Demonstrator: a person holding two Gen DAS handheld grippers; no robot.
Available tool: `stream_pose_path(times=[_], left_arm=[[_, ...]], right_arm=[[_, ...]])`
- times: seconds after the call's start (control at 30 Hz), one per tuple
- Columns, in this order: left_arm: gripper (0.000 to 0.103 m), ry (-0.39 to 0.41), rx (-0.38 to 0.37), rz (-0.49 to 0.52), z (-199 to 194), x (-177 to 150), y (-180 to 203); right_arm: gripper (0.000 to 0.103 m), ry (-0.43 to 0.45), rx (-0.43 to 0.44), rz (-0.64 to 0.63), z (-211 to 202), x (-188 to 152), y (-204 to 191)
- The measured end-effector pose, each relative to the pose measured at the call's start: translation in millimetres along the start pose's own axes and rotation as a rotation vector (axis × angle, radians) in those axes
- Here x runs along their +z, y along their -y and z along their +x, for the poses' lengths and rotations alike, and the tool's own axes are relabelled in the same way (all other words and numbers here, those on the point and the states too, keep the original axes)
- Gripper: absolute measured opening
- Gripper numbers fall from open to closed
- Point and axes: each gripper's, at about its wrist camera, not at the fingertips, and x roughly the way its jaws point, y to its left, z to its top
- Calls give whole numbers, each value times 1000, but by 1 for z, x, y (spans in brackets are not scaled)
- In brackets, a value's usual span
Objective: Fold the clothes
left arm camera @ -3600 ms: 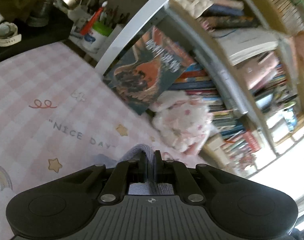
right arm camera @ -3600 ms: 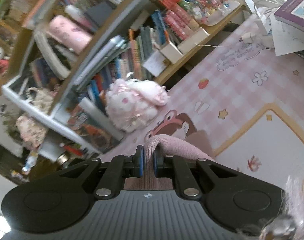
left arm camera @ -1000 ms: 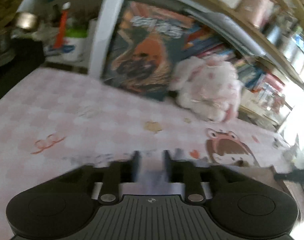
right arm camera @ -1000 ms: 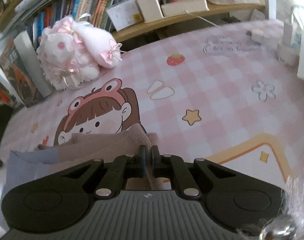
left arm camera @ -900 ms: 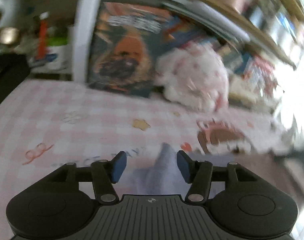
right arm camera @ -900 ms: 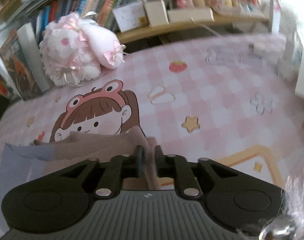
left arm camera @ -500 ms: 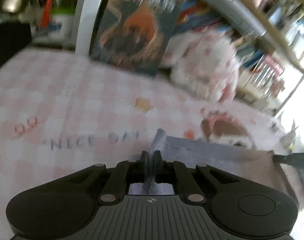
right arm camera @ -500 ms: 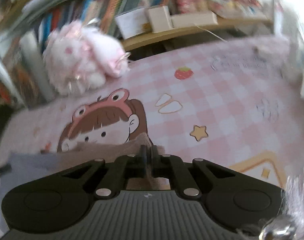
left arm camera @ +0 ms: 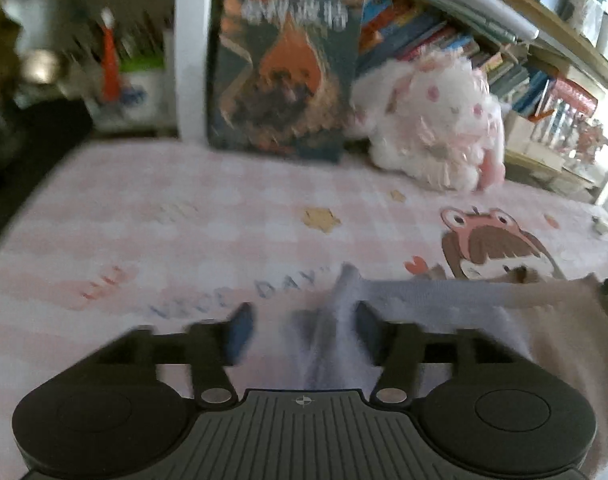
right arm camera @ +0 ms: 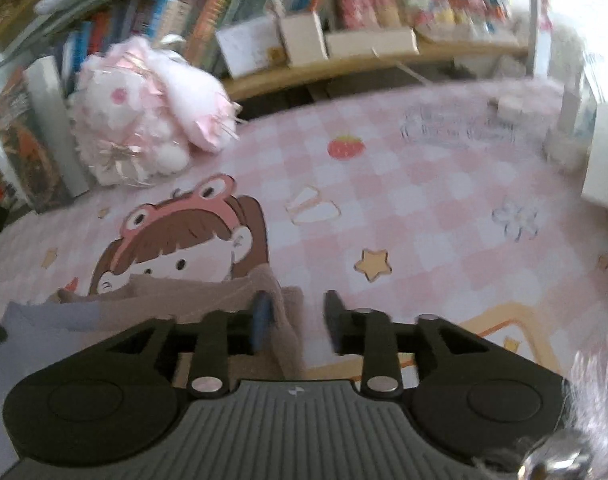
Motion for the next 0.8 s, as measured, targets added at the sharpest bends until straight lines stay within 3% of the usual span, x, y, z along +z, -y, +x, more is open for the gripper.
stream_pose_path(times=[0.03, 0.17, 0.3, 0.5, 0.8], left_arm=[[66, 25, 12, 6, -8, -1, 2], [72, 56, 37, -12, -39, -9, 12], [76, 68, 40, -45, -69, -26, 31], [78, 42, 33, -87, -104, -60, 74], [85, 24, 53, -58, -137, -103, 146]], right_arm=[[48, 15, 1, -25, -6, 0, -2], [67, 64, -2, -137, -33, -5, -10], [78, 80, 1, -242, -56, -16, -13], [83, 58, 44, -289, -84, -42, -5], [85, 11, 101, -370, -116, -93, 12]])
